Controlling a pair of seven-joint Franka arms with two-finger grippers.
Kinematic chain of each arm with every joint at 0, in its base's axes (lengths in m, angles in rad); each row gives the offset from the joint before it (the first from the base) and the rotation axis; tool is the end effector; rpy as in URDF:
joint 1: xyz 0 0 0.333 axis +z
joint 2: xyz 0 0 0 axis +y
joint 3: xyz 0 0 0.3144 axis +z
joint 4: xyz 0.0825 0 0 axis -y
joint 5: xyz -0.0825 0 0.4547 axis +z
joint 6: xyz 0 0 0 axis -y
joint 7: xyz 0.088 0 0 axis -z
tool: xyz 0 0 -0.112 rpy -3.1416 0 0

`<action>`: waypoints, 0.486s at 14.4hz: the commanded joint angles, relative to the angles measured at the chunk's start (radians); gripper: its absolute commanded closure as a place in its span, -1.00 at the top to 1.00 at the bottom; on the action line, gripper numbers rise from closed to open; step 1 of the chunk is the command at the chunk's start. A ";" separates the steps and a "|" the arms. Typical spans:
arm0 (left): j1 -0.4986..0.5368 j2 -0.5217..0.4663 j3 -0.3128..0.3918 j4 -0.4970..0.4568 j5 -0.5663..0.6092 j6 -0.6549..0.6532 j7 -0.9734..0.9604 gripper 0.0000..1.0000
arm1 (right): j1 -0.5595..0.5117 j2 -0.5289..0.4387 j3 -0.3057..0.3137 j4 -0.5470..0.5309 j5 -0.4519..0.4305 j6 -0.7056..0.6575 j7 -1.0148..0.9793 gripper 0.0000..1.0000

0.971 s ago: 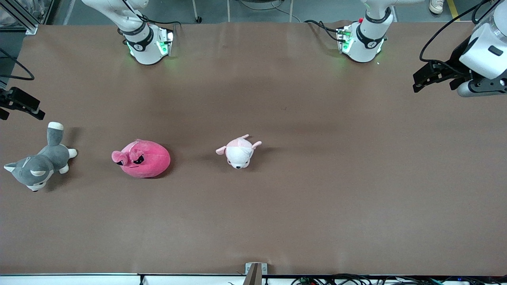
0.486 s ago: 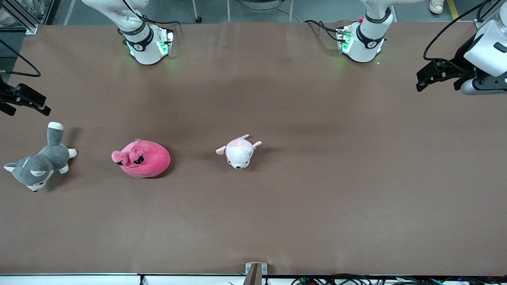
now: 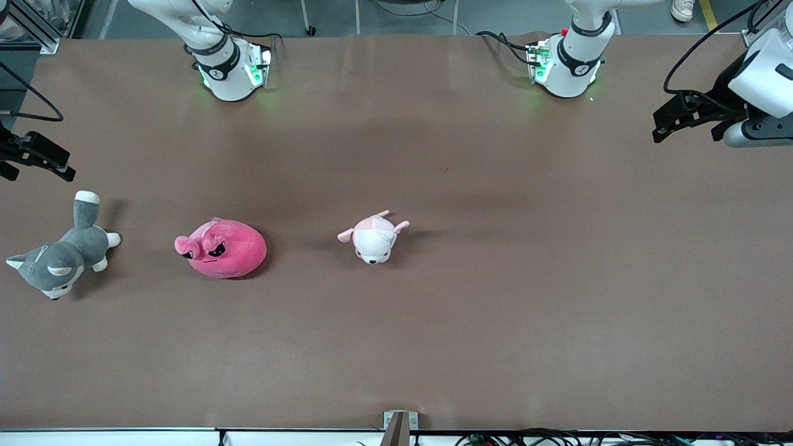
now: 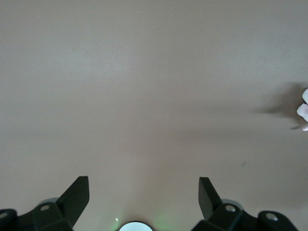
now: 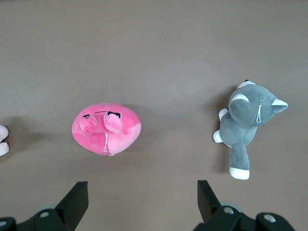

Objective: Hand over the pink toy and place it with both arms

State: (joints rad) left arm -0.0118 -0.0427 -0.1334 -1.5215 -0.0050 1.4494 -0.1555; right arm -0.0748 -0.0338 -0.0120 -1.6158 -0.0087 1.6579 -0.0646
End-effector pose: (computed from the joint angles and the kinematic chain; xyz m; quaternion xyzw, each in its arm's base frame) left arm 0.5923 -0.0890 0.6598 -0.9999 -0.0050 0.0147 0.0026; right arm 0.6212 -0.0551 0.6224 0.9992 -0.0109 0.0375 0.0070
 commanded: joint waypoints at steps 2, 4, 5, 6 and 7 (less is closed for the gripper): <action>0.004 0.001 0.000 0.015 -0.001 -0.014 0.021 1.00 | -0.002 -0.037 0.007 -0.042 -0.025 0.014 0.011 1.00; 0.003 0.001 0.000 0.017 -0.001 -0.014 0.021 1.00 | -0.003 -0.037 0.007 -0.041 -0.025 0.014 0.011 1.00; 0.004 0.001 0.000 0.017 -0.001 -0.014 0.021 1.00 | -0.003 -0.037 0.007 -0.041 -0.025 0.013 0.011 1.00; 0.006 0.001 0.000 0.015 -0.001 -0.014 0.021 1.00 | -0.003 -0.037 0.007 -0.041 -0.025 0.011 0.011 1.00; 0.006 0.001 0.000 0.015 -0.003 -0.014 0.021 1.00 | -0.002 -0.037 0.007 -0.041 -0.025 0.010 0.011 1.00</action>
State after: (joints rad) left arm -0.0117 -0.0427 -0.1333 -1.5214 -0.0050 1.4494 -0.1552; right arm -0.0748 -0.0338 -0.0120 -1.6170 -0.0106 1.6578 -0.0646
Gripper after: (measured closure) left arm 0.000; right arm 0.000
